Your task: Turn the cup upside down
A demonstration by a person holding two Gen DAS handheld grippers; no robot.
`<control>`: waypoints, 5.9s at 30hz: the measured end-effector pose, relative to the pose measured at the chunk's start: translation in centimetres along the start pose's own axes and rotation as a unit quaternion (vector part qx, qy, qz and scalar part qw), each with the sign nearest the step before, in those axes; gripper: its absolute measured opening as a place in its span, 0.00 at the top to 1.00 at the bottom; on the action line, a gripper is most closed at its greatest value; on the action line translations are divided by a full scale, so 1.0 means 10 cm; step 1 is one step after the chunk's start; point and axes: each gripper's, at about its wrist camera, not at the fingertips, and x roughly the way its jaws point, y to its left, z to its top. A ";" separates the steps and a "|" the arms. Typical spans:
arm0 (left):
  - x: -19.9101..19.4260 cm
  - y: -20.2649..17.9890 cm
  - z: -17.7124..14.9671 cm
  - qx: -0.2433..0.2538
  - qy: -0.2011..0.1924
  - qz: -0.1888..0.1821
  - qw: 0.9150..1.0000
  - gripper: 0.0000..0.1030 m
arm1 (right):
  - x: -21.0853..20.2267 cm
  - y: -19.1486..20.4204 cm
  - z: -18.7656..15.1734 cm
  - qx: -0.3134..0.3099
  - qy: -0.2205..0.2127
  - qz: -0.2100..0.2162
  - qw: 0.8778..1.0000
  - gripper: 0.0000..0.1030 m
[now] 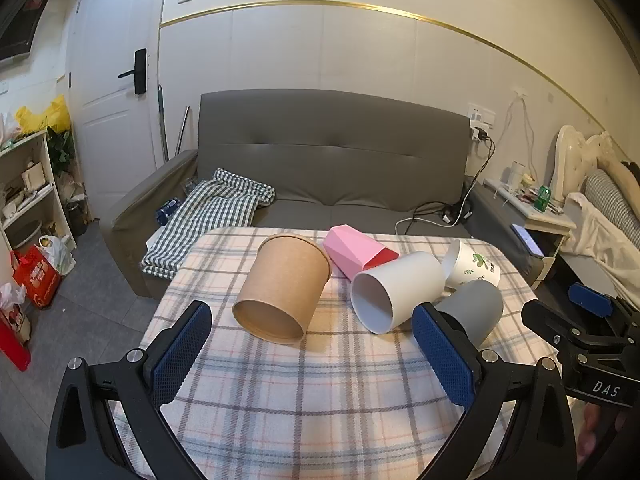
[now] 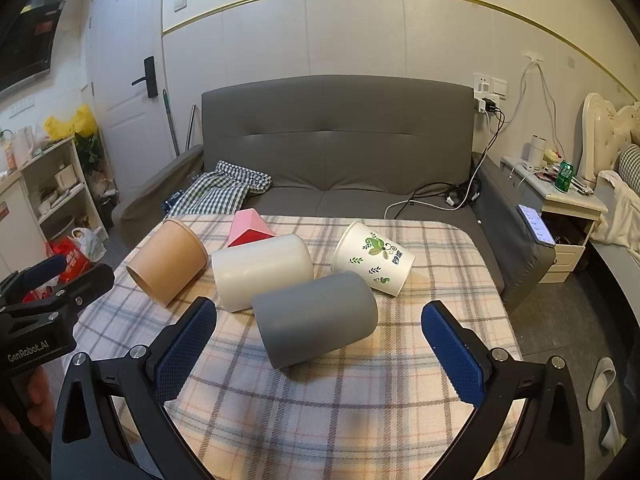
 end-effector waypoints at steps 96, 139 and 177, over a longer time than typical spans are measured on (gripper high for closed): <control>0.98 0.97 0.47 -0.057 0.086 0.027 0.994 0.00 | 1.99 0.96 1.31 -0.139 0.218 0.071 0.963 0.41; 0.27 0.57 -0.18 -0.030 0.059 0.067 0.996 0.00 | 0.59 0.40 -0.26 0.006 0.210 0.075 0.975 0.19; 1.03 -0.78 -0.14 -0.013 0.262 0.013 0.965 0.04 | 0.62 -0.60 0.23 -0.020 0.168 0.013 0.986 0.19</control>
